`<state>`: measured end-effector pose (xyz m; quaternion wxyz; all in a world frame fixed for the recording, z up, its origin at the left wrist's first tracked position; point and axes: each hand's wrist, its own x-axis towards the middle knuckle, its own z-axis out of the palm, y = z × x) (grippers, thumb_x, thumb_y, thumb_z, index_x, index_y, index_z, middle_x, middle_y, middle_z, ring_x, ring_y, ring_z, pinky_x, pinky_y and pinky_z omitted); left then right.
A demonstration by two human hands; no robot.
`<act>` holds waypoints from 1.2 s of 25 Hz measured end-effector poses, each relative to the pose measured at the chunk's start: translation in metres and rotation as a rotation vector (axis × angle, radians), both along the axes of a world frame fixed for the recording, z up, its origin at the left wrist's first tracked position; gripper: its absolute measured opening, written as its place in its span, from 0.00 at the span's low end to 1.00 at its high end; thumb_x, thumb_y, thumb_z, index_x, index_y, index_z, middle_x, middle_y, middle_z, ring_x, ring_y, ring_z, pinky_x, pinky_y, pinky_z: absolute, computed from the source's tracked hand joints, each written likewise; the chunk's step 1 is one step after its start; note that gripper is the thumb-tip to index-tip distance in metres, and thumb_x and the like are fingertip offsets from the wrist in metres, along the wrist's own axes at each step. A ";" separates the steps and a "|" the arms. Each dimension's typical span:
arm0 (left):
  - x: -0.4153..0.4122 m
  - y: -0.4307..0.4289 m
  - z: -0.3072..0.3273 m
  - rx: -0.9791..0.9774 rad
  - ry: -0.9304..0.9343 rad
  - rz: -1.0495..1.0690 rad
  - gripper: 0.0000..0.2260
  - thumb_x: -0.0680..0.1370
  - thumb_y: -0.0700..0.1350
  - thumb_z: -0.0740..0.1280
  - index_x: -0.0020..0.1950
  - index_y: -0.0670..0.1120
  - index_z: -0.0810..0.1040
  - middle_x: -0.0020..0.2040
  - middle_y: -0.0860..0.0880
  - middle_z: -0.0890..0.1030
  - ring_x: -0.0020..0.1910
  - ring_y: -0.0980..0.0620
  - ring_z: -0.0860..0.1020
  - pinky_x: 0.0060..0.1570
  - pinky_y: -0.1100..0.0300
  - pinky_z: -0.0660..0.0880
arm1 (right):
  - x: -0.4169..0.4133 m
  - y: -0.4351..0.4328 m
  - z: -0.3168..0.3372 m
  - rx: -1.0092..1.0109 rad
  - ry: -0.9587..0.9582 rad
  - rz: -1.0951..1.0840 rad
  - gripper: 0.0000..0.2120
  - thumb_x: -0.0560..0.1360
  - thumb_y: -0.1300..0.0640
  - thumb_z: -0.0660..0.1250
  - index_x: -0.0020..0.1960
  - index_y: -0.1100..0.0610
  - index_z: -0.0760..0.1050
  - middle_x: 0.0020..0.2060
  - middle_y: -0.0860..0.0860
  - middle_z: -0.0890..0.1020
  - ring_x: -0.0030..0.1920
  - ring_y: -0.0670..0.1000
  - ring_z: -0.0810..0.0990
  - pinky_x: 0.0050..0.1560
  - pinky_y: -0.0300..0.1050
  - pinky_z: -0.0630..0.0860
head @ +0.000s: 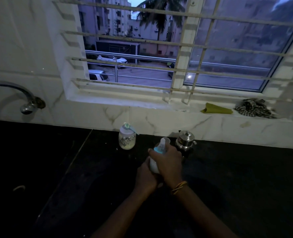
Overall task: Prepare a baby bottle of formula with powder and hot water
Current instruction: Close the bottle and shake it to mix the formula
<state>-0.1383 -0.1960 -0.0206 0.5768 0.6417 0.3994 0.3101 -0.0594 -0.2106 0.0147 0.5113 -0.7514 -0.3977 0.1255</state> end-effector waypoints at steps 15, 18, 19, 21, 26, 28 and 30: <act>-0.007 0.038 -0.006 -0.226 -0.122 -0.265 0.24 0.53 0.32 0.70 0.48 0.44 0.79 0.43 0.49 0.82 0.46 0.49 0.80 0.41 0.57 0.76 | 0.020 0.020 0.017 0.058 0.499 0.634 0.06 0.62 0.69 0.70 0.33 0.59 0.77 0.35 0.56 0.81 0.46 0.64 0.80 0.55 0.57 0.75; 0.005 0.032 -0.016 -0.233 -0.037 -0.022 0.14 0.63 0.33 0.73 0.48 0.42 0.79 0.38 0.48 0.82 0.37 0.51 0.81 0.30 0.62 0.75 | 0.006 0.025 0.000 -0.019 0.365 0.228 0.09 0.64 0.66 0.72 0.34 0.54 0.75 0.35 0.52 0.80 0.44 0.58 0.81 0.49 0.51 0.77; 0.008 0.032 -0.021 -0.187 -0.004 0.062 0.10 0.70 0.36 0.71 0.50 0.43 0.78 0.39 0.49 0.81 0.37 0.52 0.80 0.29 0.65 0.75 | 0.000 0.026 -0.005 -0.016 0.310 0.111 0.09 0.64 0.65 0.72 0.33 0.53 0.75 0.33 0.49 0.79 0.41 0.54 0.81 0.45 0.47 0.77; 0.014 0.033 -0.029 0.018 0.100 0.159 0.11 0.74 0.39 0.68 0.55 0.45 0.76 0.45 0.49 0.80 0.44 0.52 0.79 0.40 0.65 0.75 | -0.007 0.032 -0.017 0.060 0.267 -0.049 0.09 0.64 0.64 0.72 0.31 0.54 0.74 0.29 0.45 0.77 0.36 0.50 0.79 0.45 0.43 0.76; 0.031 0.053 -0.058 0.038 0.189 0.264 0.21 0.70 0.41 0.72 0.61 0.47 0.73 0.54 0.45 0.80 0.53 0.47 0.79 0.54 0.54 0.75 | 0.019 0.058 -0.040 -0.077 0.326 0.193 0.05 0.66 0.58 0.72 0.39 0.58 0.77 0.39 0.56 0.82 0.42 0.53 0.81 0.50 0.51 0.78; 0.033 0.072 -0.067 -0.045 0.163 0.233 0.25 0.65 0.37 0.75 0.59 0.50 0.73 0.49 0.49 0.81 0.47 0.51 0.79 0.46 0.59 0.78 | 0.043 0.068 -0.041 -0.023 0.580 0.423 0.15 0.70 0.54 0.70 0.51 0.62 0.75 0.44 0.56 0.80 0.47 0.53 0.79 0.48 0.43 0.77; 0.033 0.088 -0.077 -0.136 0.074 0.214 0.27 0.62 0.32 0.76 0.55 0.50 0.72 0.43 0.55 0.78 0.41 0.58 0.76 0.35 0.72 0.74 | 0.085 0.092 -0.052 -0.048 0.509 0.349 0.13 0.74 0.53 0.65 0.56 0.57 0.73 0.49 0.53 0.77 0.52 0.53 0.76 0.49 0.40 0.74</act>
